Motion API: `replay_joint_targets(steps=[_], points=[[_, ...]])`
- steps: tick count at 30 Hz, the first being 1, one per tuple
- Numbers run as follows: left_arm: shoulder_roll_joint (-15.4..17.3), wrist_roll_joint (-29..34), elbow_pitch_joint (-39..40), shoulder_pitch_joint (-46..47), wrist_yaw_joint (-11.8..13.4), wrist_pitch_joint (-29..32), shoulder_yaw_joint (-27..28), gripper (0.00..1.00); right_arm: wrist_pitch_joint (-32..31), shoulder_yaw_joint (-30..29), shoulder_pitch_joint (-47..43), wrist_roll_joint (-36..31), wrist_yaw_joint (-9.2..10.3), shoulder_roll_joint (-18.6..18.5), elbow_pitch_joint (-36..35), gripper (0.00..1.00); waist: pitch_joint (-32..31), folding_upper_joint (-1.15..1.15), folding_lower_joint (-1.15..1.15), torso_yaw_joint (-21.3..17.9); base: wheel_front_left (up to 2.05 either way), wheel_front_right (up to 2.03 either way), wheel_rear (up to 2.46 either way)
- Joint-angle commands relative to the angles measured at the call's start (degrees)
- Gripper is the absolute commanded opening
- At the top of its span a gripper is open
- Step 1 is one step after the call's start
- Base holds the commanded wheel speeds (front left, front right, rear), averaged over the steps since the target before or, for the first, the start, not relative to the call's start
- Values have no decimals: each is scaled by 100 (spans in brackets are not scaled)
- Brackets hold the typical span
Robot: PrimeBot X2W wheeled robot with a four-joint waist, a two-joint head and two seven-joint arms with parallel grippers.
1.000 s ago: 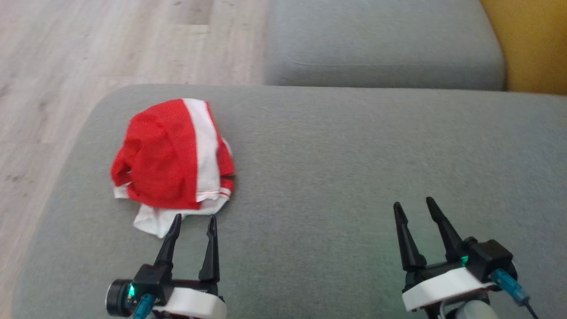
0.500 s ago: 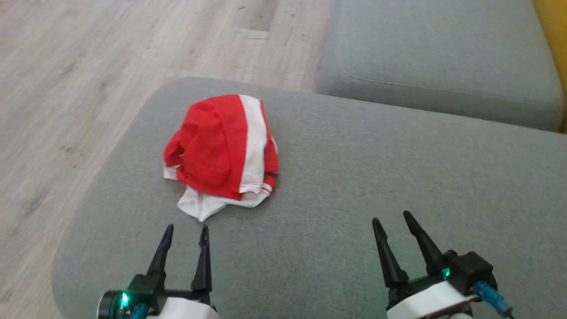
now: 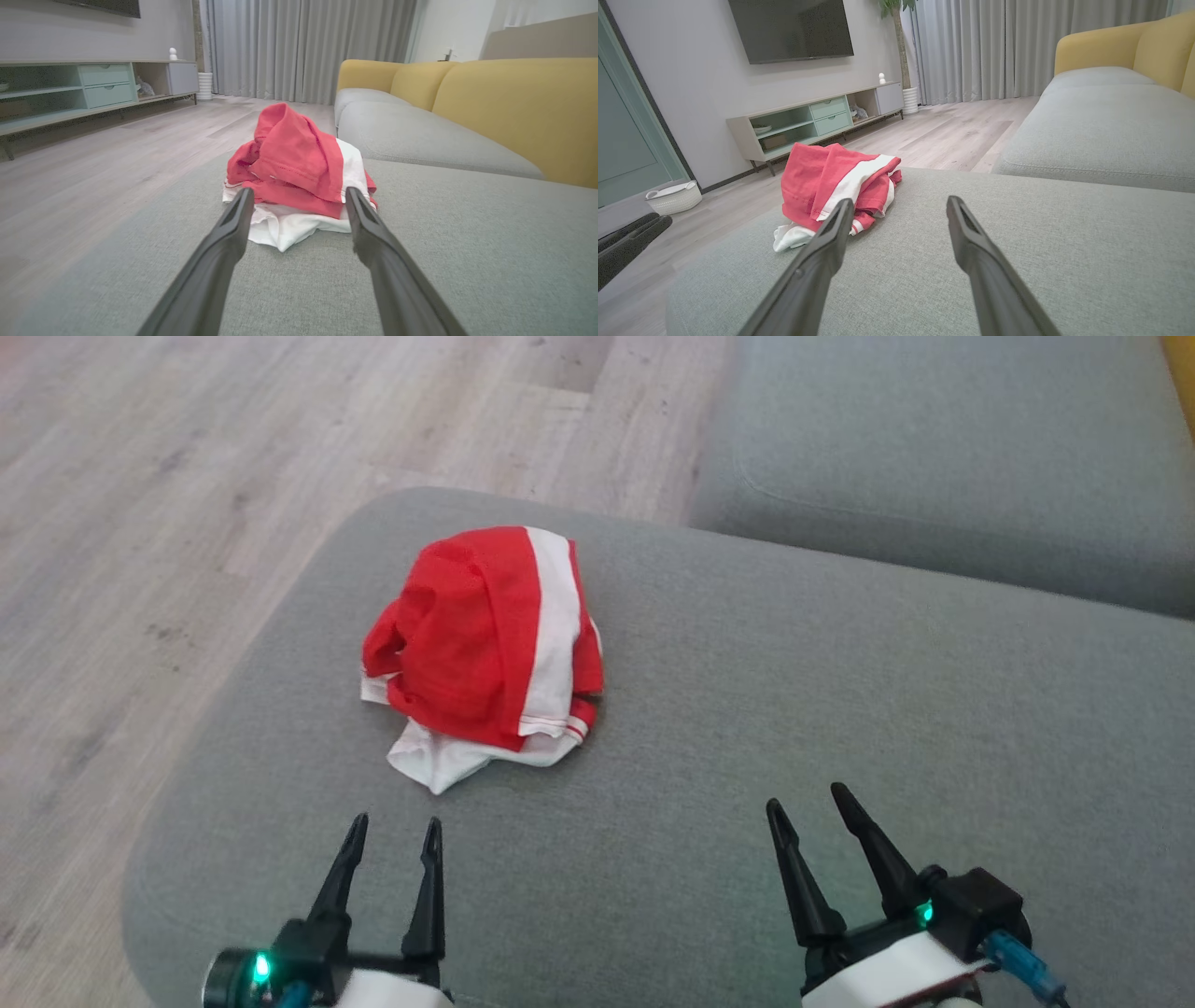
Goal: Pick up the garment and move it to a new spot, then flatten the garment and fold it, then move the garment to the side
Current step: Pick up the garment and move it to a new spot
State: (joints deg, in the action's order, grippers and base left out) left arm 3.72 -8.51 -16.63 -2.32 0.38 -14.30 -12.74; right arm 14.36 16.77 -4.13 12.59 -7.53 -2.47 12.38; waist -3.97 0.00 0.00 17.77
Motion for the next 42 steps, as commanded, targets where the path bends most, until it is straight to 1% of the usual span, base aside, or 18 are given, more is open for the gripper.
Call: replay_joint_targets(steps=[1,4,7,10,12,14,17,18,19,23,26,30,31,32,34,37,39,42], points=[[85,65,164,497,-63,-70,197,100,63,133,251,-27,4,-41,-203,100,85,0,0,-103,0,0,0],[288,136,73,970,-255,-36,158,100,63,132,295,-72,4,-41,-219,100,234,0,0,-254,0,0,0],[515,140,-65,1727,-495,276,87,100,63,75,381,-113,4,-41,-272,100,466,0,0,-383,0,0,0],[805,122,-364,2596,-689,922,-120,100,63,72,503,-179,4,-41,-294,100,700,0,0,-536,0,0,0],[961,-42,-650,3137,-754,1446,-275,100,63,67,589,-185,4,-41,-309,100,854,0,0,-651,0,0,0],[1194,-170,-953,3635,-778,1901,-516,100,63,85,680,-183,4,-41,-323,100,1008,0,0,-778,0,0,0],[1568,-467,-1396,4240,-783,2404,-888,100,63,144,805,-184,4,-41,-336,100,1213,0,0,-979,0,0,0],[1670,-566,-1536,4402,-784,2523,-963,100,63,154,840,-183,4,-41,-337,100,1271,0,0,-1035,0,0,0],[1670,-566,-1536,4402,-784,2523,-963,100,63,154,840,-183,4,-41,-337,100,1271,0,0,-1035,0,0,0],[1999,-772,-2093,4849,-785,2878,-1122,100,63,160,950,-175,4,-41,-339,100,1471,0,0,-1245,0,0,0],[2121,-731,-2470,5021,-785,2989,-1202,100,63,141,1007,-177,4,-41,-340,100,1549,0,0,-1351,0,0,0],[2097,-797,-2862,5098,-786,3059,-1261,100,63,84,1039,-174,4,-41,-326,100,1561,0,0,-1420,0,0,0],[2085,-823,-2926,5105,-786,3082,-1303,24,63,78,1048,-171,4,-41,-318,100,1555,0,0,-1431,0,0,0],[2077,-860,-2963,5107,-786,3082,-1366,0,63,75,1060,-167,4,-41,-310,100,1544,0,0,-1443,0,0,0],[2064,-986,-2977,5103,-786,3026,-1502,0,63,71,1079,-152,4,-41,-296,100,1506,0,0,-1462,0,0,0],[2070,-1134,-2904,5169,-786,2758,-1638,0,63,62,1086,-121,4,-41,-279,100,1428,0,0,-1476,0,0,0],[2061,-1212,-2789,5263,-786,2423,-1679,0,63,75,1077,-101,4,-41,-262,100,1360,0,0,-1486,0,0,0],[2001,-1259,-2557,5451,-786,1767,-1681,0,63,91,1044,-79,4,-41,-239,100,1225,0,0,-1503,0,0,0]])
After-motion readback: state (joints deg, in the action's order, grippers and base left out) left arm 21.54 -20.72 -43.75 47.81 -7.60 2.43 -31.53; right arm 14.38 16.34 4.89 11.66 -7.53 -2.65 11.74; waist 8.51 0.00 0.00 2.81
